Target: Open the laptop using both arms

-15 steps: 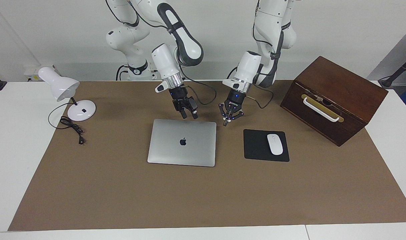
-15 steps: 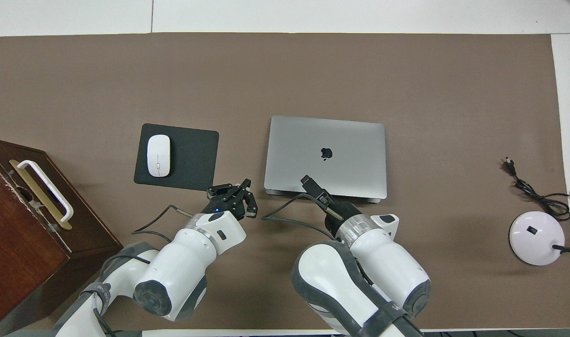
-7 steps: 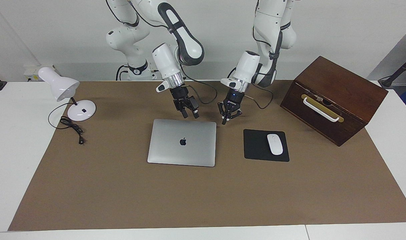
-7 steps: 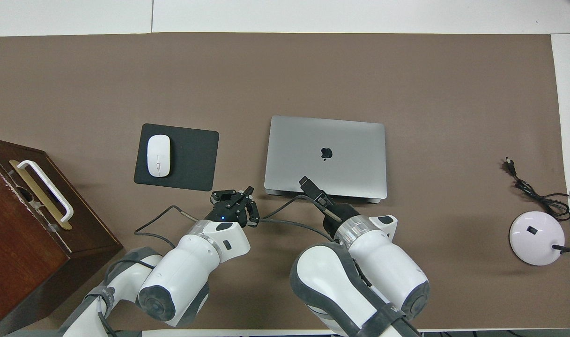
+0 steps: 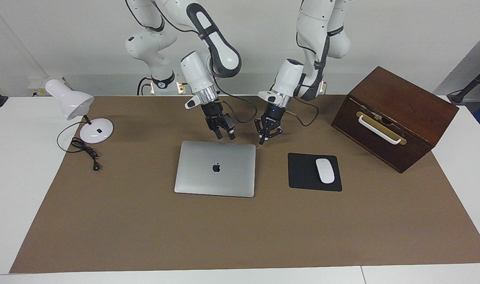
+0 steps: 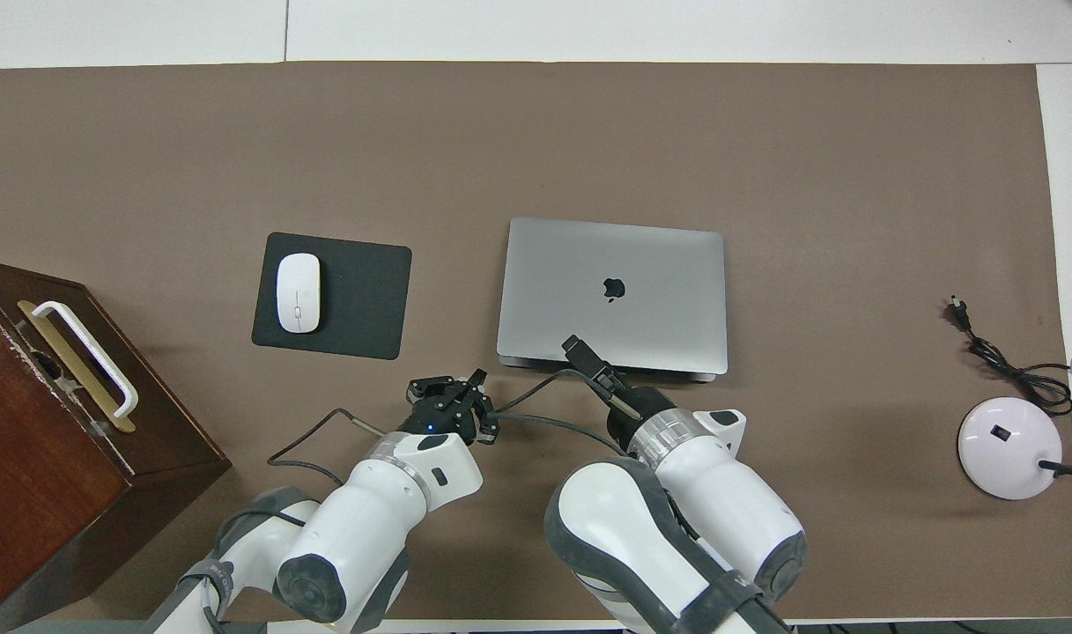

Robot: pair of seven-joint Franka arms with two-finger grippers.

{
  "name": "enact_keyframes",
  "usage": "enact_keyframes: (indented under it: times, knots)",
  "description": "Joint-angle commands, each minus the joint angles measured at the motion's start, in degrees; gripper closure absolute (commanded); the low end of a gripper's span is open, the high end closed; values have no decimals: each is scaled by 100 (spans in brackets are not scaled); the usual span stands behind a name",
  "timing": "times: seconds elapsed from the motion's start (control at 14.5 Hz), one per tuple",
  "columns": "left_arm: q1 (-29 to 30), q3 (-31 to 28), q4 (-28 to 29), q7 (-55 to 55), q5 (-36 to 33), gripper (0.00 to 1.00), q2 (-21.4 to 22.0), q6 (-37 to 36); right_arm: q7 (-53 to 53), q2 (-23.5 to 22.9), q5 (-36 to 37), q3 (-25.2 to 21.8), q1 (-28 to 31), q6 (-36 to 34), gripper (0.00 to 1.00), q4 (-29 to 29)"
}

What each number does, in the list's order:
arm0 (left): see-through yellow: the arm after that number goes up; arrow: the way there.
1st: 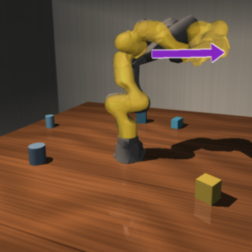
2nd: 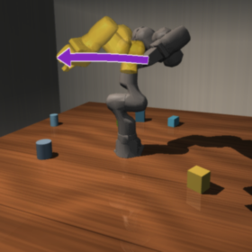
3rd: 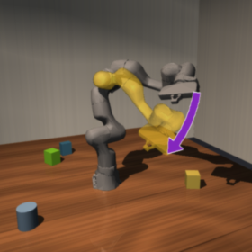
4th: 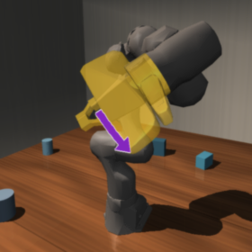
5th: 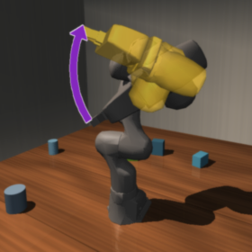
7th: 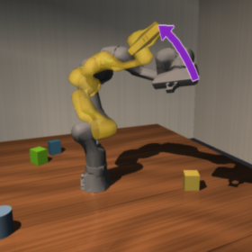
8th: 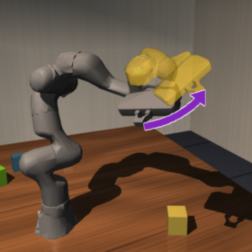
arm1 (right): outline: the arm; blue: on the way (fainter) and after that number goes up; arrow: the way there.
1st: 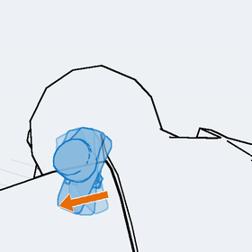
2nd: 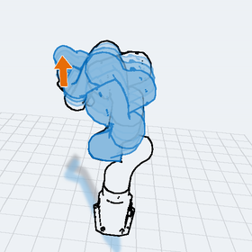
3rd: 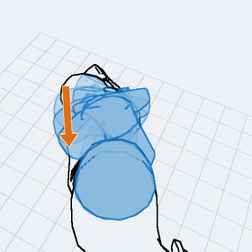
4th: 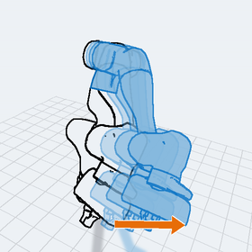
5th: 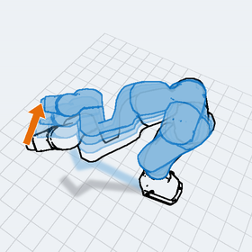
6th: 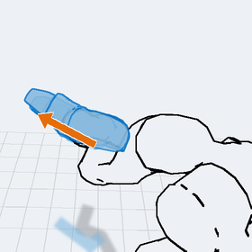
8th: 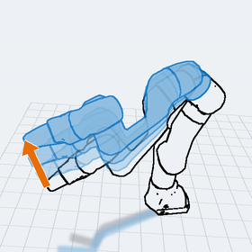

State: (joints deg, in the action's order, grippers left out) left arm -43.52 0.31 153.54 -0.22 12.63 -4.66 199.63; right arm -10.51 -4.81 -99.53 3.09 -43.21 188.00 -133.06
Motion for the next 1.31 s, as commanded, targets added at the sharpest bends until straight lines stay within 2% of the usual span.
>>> enact_keyframes:
  times: [0.0, 0.14, 0.41, 0.76, 1.24]
  knots:
    - [-367, -84, -26, -57, 606, 100, 17, 111, -179, 51, -189, 52, 59, 61, 0, -27]
    - [-517, -84, -158, -57, 880, 100, -61, 111, -188, 42, -189, 52, 94, 52, 0, -27]
    - [-526, -84, -447, -65, 916, 100, -404, 111, -205, 42, -189, 52, 120, 17, 0, -27]
    - [-526, -84, -773, -57, 1004, 100, -729, 111, -214, 59, -180, 43, 182, -403, 0, -19]
    - [-509, -93, -879, -48, 1004, 100, -826, 111, -214, -37, -154, 43, 208, -765, 0, -1]
